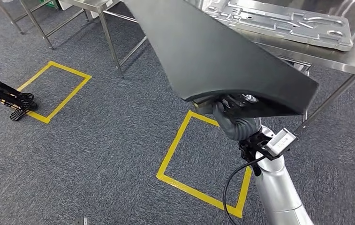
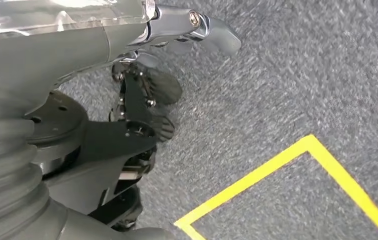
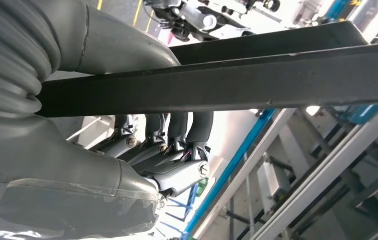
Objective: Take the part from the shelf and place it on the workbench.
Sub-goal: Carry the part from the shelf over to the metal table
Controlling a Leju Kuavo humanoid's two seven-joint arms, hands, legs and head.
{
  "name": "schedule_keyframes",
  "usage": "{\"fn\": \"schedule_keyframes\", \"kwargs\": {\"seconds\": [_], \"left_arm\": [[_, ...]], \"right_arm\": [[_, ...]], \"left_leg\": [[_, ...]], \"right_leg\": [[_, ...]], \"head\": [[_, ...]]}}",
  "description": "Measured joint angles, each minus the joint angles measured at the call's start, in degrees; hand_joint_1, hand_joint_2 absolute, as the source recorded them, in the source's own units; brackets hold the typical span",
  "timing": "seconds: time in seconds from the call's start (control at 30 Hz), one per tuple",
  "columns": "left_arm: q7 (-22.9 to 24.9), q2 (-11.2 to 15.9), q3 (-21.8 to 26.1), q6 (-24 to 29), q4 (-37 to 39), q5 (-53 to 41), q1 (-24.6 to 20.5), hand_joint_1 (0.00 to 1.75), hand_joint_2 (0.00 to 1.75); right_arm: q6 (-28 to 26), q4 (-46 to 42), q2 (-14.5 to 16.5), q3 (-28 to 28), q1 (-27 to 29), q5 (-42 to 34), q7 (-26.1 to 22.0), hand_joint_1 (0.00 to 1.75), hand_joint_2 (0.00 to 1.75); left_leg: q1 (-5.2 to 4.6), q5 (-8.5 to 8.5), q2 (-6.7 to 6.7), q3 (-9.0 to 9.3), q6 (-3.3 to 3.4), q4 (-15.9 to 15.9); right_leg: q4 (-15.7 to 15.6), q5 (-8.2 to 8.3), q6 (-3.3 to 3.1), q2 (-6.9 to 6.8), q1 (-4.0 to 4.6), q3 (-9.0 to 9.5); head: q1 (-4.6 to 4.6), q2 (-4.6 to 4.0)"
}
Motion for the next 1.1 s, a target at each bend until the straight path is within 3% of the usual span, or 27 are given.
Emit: {"fn": "schedule_keyframes", "kwargs": {"seconds": [0.07, 0.13, 0.2, 0.23, 0.27, 0.33, 0.4, 0.43, 0.5, 0.57, 0.6, 0.67, 0.7, 0.73, 0.77, 0.8, 0.87, 0.9, 1.03, 1.1], "left_arm": [[0.33, -0.17, -0.62, -0.72, -0.01, -0.56, -0.34, 0.00, 1.75], [0.66, -0.26, -1.21, -1.40, -0.02, -0.95, -0.40, 0.00, 1.75], [1.17, -0.27, -1.51, -1.51, -0.02, -1.01, -0.27, 0.00, 1.75], [1.49, -0.27, -1.53, -1.37, -0.02, -0.99, -0.20, 0.00, 1.75], [1.81, -0.27, -1.53, -1.20, -0.02, -0.97, -0.15, 0.00, 1.75], [2.22, -0.28, -1.53, -1.01, -0.02, -0.96, -0.13, 0.00, 1.75], [2.11, -0.27, -1.54, -0.97, -0.02, -1.00, -0.19, 0.00, 1.75], [1.75, -0.26, -1.57, -0.97, -0.02, -1.13, -0.18, 0.00, 1.75], [0.62, -0.27, -1.87, -1.41, -0.02, -1.55, -0.18, 0.00, 1.75], [-0.30, -0.30, -2.46, -2.44, -0.02, -1.96, -0.34, 0.00, 1.75], [-0.52, -0.31, -2.71, -2.95, -0.02, -2.03, -0.39, 0.00, 1.75], [-0.62, -0.31, -2.90, -3.62, -0.02, -1.90, -0.26, 0.00, 1.75], [-0.58, -0.31, -2.91, -3.87, -0.02, -1.78, -0.15, 0.00, 1.75], [-0.52, -0.31, -2.92, -4.10, -0.02, -1.67, -0.07, 0.00, 1.75], [-0.45, -0.31, -2.92, -4.32, -0.02, -1.58, -0.04, 0.00, 1.75], [-0.40, -0.29, -2.93, -4.53, -0.02, -1.56, -0.06, 0.00, 1.75], [-0.29, -0.23, -2.93, -4.94, -0.02, -1.51, -0.16, 0.00, 1.75], [-0.25, -0.20, -2.93, -5.13, -0.02, -1.50, -0.20, 0.00, 1.75], [-0.16, -0.19, -2.97, -5.49, -0.02, -1.38, -0.22, 0.00, 1.75], [-0.18, -0.23, -2.97, -5.71, -0.02, -1.21, -0.29, 0.00, 1.75]], "right_arm": [[-0.25, -0.10, -0.01, -0.02, 0.02, 0.12, 0.01, 1.75, 1.75], [-0.58, -0.15, -0.01, -0.04, 0.08, 0.21, 0.02, 1.75, 1.75], [-0.80, -0.13, -0.01, -0.04, 0.50, 0.26, 0.02, 1.75, 1.75], [-0.84, -0.14, -0.02, -0.04, 0.78, 0.32, 0.02, 1.75, 1.75], [-0.85, -0.14, -0.03, -0.05, 1.02, 0.39, 0.02, 1.75, 1.75], [-0.85, -0.25, -0.07, -0.07, 1.22, 0.57, 0.01, 1.75, 1.75], [-0.85, -0.46, -0.07, -0.08, 1.25, 0.70, -0.01, 1.75, 1.75], [-0.85, -0.55, -0.07, -0.09, 1.27, 0.79, -0.03, 1.75, 1.75], [-0.85, -0.68, -0.07, -0.10, 1.40, 0.93, -0.05, 1.75, 1.75], [-0.84, -0.95, -0.06, -0.14, 1.51, 1.01, -0.07, 1.75, 1.75], [-0.80, -1.07, 0.02, -0.15, 1.48, 1.04, -0.03, 1.75, 1.75], [-0.50, -1.08, 0.23, -0.15, 1.33, 1.23, 0.37, 1.75, 1.75], [-0.25, -1.00, 0.34, -0.15, 1.26, 1.46, 0.79, 1.75, 1.75], [-0.02, -0.85, 0.38, -0.14, 1.17, 1.79, 1.30, 1.75, 1.75], [0.14, -0.66, 0.39, -0.14, 1.04, 2.15, 1.76, 1.75, 1.75], [0.20, -0.45, 0.39, -0.13, 0.87, 2.48, 2.11, 1.75, 1.75], [0.20, -0.03, 0.38, -0.13, 0.49, 2.95, 2.38, 1.75, 1.75], [0.19, 0.17, 0.37, -0.13, 0.33, 3.07, 2.40, 1.75, 1.75], [0.15, 0.89, 0.34, -0.13, 0.12, 3.15, 2.36, 1.75, 1.75], [0.14, 1.08, 0.28, -0.13, -0.08, 3.15, 2.29, 1.75, 1.75]], "left_leg": [[0.26, 0.42, 1.43, 0.57, 0.48, -0.96], [0.32, 0.56, 2.93, 0.94, 0.87, -1.48], [0.29, 0.38, 4.50, 0.96, 0.92, -1.42], [0.32, 0.25, 5.28, 0.98, 0.84, -1.34], [0.38, 0.07, 6.03, 1.00, 0.70, -1.21], [0.44, -0.50, 7.35, 1.09, 0.17, -0.65], [0.20, -1.18, 8.40, 1.19, -0.60, -0.03], [0.06, -1.42, 8.90, 1.31, -1.02, 0.07], [0.07, -1.75, 10.01, 1.66, -1.74, -0.06], [0.35, -3.05, 8.75, 1.51, -2.29, 1.19], [0.48, -4.53, 7.25, 0.64, -2.43, 3.44], [0.59, -8.28, 4.42, -2.80, -2.52, 11.13], [0.59, -9.46, 3.90, -4.66, -2.52, 14.75], [0.56, -9.58, 3.69, -5.87, -2.45, 16.69], [0.54, -8.46, 3.63, -6.04, -2.27, 16.27], [0.51, -6.40, 3.60, -5.17, -1.98, 13.60], [0.30, -2.14, 3.07, -2.10, -1.13, 5.55], [0.16, -0.98, 2.78, -0.97, -0.80, 2.68], [-0.06, -0.20, 2.61, -0.15, 0.04, 0.25], [0.24, 0.26, 2.95, 0.15, 0.69, -0.46]], "right_leg": [[1.52, -1.09, 0.66, -2.32, 0.26, -0.72], [7.41, -4.31, 1.30, -6.14, 0.27, -3.55], [14.31, -6.96, 1.92, -7.45, -0.27, -7.06], [15.48, -6.88, 2.21, -7.69, -0.58, -7.69], [14.33, -5.76, 2.47, -7.98, -0.85, -7.13], [6.87, -2.25, 2.73, -10.06, -1.11, -3.32], [1.27, -0.47, 2.18, -12.10, -0.84, -0.44], [0.55, -0.53, 1.71, -12.37, -0.61, -0.14], [0.67, -0.54, 0.76, -10.91, -0.44, -0.25], [0.28, -0.37, -0.02, -9.59, -0.66, -0.06], [0.09, -0.27, -0.39, -9.00, -0.81, 0.08], [0.06, -0.28, -0.89, -7.90, -0.64, 0.11], [0.09, -0.33, -1.04, -7.27, -0.48, 0.14], [0.15, -0.37, -1.13, -6.68, -0.32, 0.18], [0.21, -0.43, -1.16, -6.14, -0.16, 0.27], [0.26, -0.49, -1.14, -5.69, -0.03, 0.41], [0.33, -0.63, -0.96, -5.14, 0.18, 0.61], [0.36, -0.64, -0.73, -4.97, 0.23, 0.57], [0.33, -0.59, 0.56, -4.92, 0.06, 0.33], [3.00, -2.46, 1.03, -5.94, 0.11, -0.83]], "head": [[0.22, 0.00], [0.53, 0.01], [0.63, 0.01], [0.64, 0.01], [0.64, 0.01], [0.66, 0.01], [0.60, 0.01], [0.59, 0.01], [0.56, 0.01], [0.47, 0.00], [0.32, 0.00], [0.03, 0.01], [-0.09, 0.00], [-0.13, 0.00], [-0.13, -0.01], [-0.13, -0.01], [-0.08, 0.00], [-0.09, 0.01], [-0.10, 0.01], [-0.05, 0.01]]}}
